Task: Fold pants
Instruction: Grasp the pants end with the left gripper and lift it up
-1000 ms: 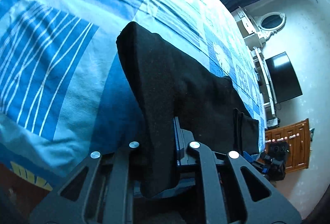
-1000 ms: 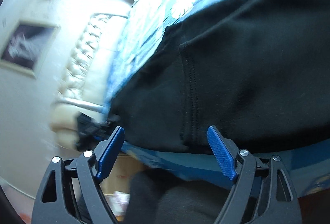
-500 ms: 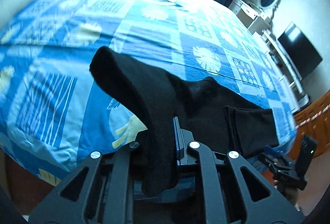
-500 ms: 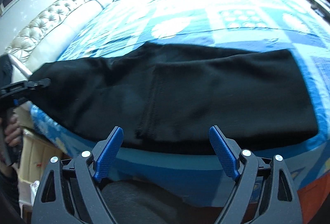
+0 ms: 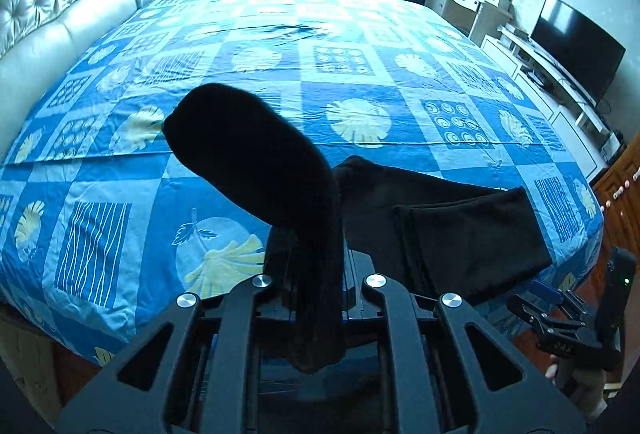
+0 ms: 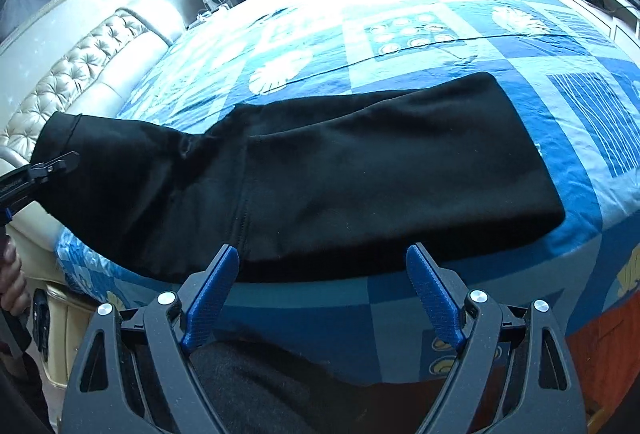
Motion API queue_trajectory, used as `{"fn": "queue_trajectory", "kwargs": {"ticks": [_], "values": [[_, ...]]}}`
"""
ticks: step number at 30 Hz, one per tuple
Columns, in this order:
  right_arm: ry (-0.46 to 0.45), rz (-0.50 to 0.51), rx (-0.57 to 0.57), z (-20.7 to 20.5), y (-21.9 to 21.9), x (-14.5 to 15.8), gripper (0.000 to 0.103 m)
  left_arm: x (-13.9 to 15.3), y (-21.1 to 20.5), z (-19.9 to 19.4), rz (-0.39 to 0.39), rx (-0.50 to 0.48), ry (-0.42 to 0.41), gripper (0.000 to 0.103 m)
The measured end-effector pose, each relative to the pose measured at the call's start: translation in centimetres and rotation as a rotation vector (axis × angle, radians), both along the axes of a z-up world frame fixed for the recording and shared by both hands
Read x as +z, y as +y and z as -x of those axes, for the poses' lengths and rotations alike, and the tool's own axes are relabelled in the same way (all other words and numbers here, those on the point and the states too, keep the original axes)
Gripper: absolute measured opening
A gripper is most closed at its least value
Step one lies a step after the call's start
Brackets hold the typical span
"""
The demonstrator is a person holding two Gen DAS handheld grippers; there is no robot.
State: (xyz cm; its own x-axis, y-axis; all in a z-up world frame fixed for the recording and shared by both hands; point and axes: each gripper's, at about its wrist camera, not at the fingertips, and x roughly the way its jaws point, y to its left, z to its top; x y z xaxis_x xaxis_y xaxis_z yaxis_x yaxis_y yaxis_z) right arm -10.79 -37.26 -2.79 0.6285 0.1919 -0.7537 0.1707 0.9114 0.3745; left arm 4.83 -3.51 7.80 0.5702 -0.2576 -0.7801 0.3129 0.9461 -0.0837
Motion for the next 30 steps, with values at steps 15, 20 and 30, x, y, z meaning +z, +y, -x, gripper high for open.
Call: {"fn": "queue_trajectory", "kwargs": {"ticks": [15, 20, 30], "values": [[-0.018, -0.096, -0.047, 2.5, -3.1, 0.0, 0.085, -1.1, -9.5, 1.5, -0.118, -0.048, -0.034, 0.013], [-0.026, -0.135, -0.078, 3.3, -4.5, -0.2, 0.085, -2.3, -12.7, 2.0, -0.157, -0.056, -0.026, 0.013], [-0.036, -0.21, -0.179, 4.7, -7.8, -1.3, 0.085, -5.2, -18.8, 2.3, -0.205, -0.087, 0.013, 0.013]]}}
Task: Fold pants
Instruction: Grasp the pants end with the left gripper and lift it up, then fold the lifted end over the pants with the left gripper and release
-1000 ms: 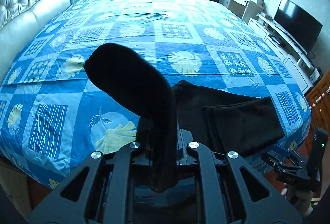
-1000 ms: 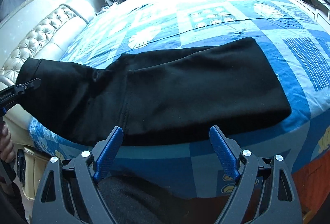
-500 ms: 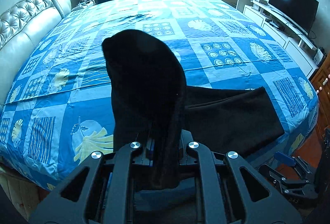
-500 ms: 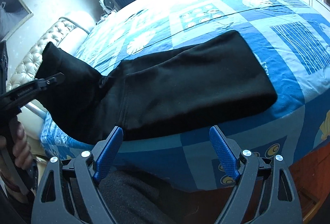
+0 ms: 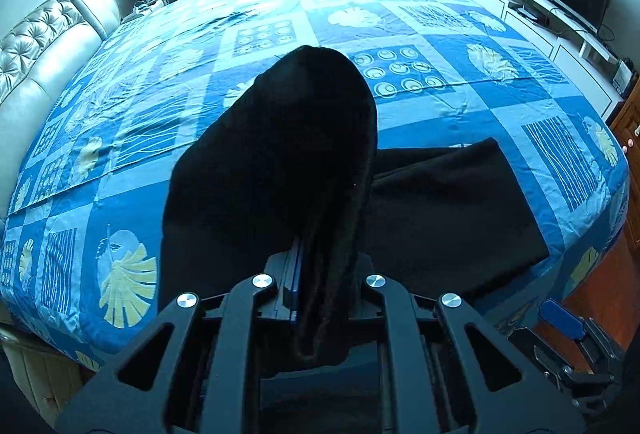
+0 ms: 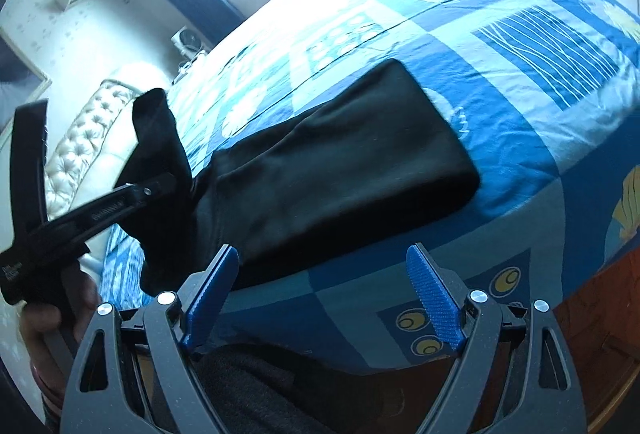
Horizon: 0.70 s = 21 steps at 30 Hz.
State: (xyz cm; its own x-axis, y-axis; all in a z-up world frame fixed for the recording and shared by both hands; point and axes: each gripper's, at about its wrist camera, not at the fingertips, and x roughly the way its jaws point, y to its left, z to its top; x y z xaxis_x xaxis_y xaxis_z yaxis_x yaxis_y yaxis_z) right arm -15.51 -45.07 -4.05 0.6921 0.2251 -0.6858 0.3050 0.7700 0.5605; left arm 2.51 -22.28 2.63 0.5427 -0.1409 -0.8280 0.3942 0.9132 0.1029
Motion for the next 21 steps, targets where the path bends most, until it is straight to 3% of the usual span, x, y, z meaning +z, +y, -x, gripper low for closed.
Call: {"fn": "queue_trajectory", "kwargs": {"ticks": [8, 21], "values": [[-0.008, -0.046, -0.101, 1.3, -2.4, -1.1, 0.085, -2.5, -3.7, 0.7, -0.055, -0.032, 0.016, 0.013], [-0.039, -0.06, -0.159, 2.6, -3.8, -1.1, 0.085, -6.0, -7.2, 2.0, -0.145, -0.069, 0.013, 0.013]]}}
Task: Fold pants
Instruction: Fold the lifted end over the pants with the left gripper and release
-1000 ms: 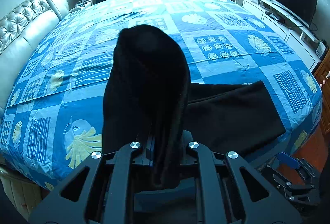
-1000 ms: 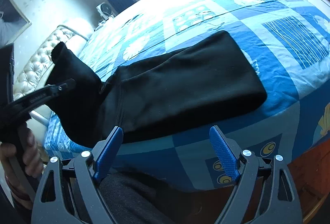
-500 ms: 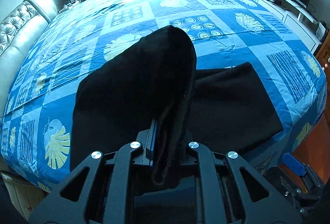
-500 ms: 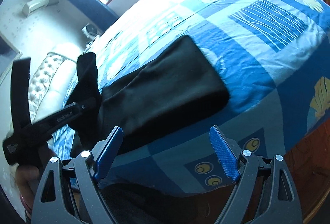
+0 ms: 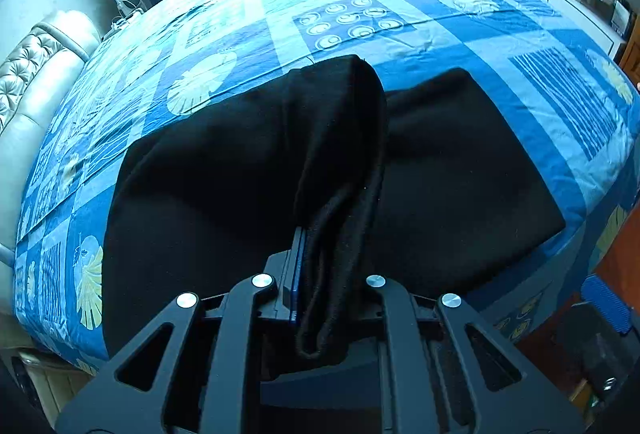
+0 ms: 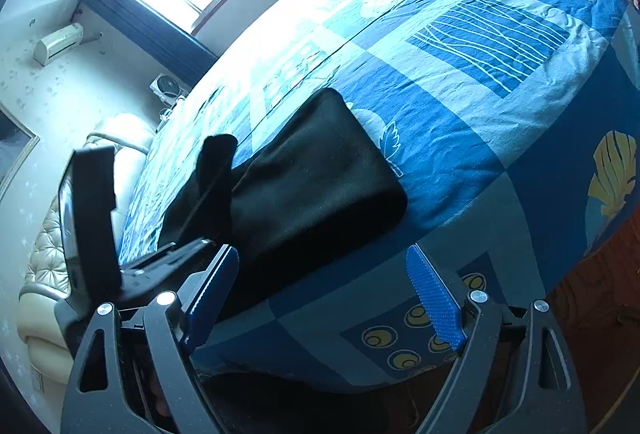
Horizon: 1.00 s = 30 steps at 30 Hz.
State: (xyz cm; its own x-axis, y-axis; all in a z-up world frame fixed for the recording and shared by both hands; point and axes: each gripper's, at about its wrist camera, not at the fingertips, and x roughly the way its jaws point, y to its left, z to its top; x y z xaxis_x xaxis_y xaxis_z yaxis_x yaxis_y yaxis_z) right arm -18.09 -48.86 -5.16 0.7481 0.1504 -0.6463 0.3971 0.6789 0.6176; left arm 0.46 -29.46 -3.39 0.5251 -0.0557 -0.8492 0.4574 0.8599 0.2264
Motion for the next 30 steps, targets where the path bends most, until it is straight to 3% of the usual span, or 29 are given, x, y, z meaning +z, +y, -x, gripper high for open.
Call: {"fn": "queue_trajectory", "kwargs": {"ticks": [11, 16, 19, 21, 23, 27, 30], "values": [[-0.001, 0.025, -0.055, 0.9, -1.7, 0.6, 0.085, -1.7, -1.6, 1.0, -0.083, -0.033, -0.06, 0.013], [-0.008, 0.036, -0.085, 1.2, -2.8, 1.4, 0.085, -0.8, -1.5, 1.4, -0.056, -0.042, -0.063, 0.019], [-0.008, 0.038, -0.099, 1.3, -3.3, 1.8, 0.085, 0.3, -1.6, 2.2, -0.03, -0.059, -0.079, 0.036], [-0.007, 0.043, -0.105, 1.3, -3.5, 2.0, 0.085, 1.0, -1.6, 2.9, -0.006, -0.071, -0.095, 0.059], [-0.006, 0.05, -0.106, 1.4, -3.7, 2.2, 0.085, 2.1, -1.6, 3.6, 0.023, -0.087, -0.121, 0.07], [-0.001, 0.05, -0.103, 1.3, -3.9, 2.4, 0.085, 3.9, -1.1, 4.6, 0.051, -0.104, -0.155, 0.086], [0.004, 0.049, -0.085, 1.0, -3.8, 2.5, 0.085, 5.1, 0.0, 4.7, 0.077, -0.102, -0.159, 0.091]]}}
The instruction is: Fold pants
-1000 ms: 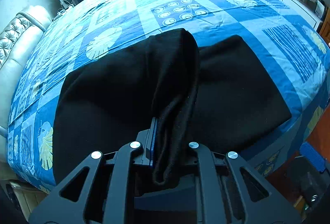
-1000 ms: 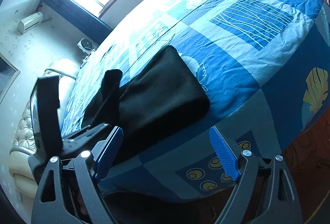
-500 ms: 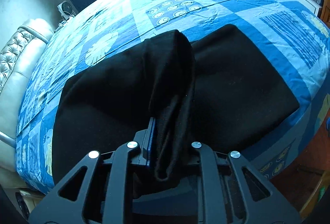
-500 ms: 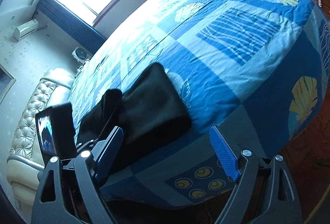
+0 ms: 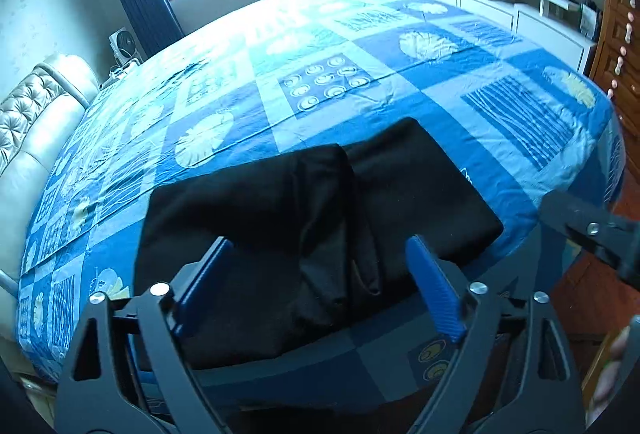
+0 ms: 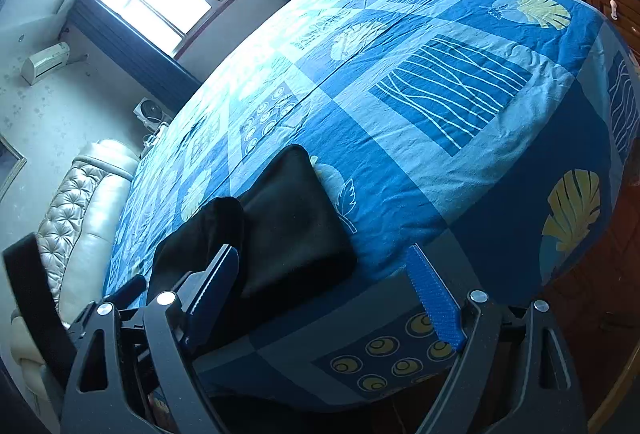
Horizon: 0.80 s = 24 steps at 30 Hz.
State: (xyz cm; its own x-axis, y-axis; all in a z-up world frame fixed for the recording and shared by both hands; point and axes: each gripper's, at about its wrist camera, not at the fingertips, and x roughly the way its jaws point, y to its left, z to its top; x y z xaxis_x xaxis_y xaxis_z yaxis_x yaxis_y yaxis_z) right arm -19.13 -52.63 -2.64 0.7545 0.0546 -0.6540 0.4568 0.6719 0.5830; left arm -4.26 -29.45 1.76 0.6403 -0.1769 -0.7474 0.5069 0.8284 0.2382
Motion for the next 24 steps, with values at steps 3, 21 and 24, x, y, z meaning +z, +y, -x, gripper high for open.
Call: {"fn": "queue_trajectory", "kwargs": {"ticks": [3, 21, 24], "values": [[-0.01, -0.014, 0.028, -0.3, 0.5, 0.1, 0.085, 0.6, 1.6, -0.3, -0.003, 0.014, 0.001, 0.091], [0.048, -0.262, 0.33, -13.2, 4.5, -3.2, 0.085, -3.3, 27.0, -7.1, 0.369, 0.275, 0.296, 0.091], [0.081, -0.262, 0.327, -14.0, 5.0, -4.1, 0.085, -4.2, 28.3, -7.4, 0.387, 0.285, 0.327, 0.091]]}}
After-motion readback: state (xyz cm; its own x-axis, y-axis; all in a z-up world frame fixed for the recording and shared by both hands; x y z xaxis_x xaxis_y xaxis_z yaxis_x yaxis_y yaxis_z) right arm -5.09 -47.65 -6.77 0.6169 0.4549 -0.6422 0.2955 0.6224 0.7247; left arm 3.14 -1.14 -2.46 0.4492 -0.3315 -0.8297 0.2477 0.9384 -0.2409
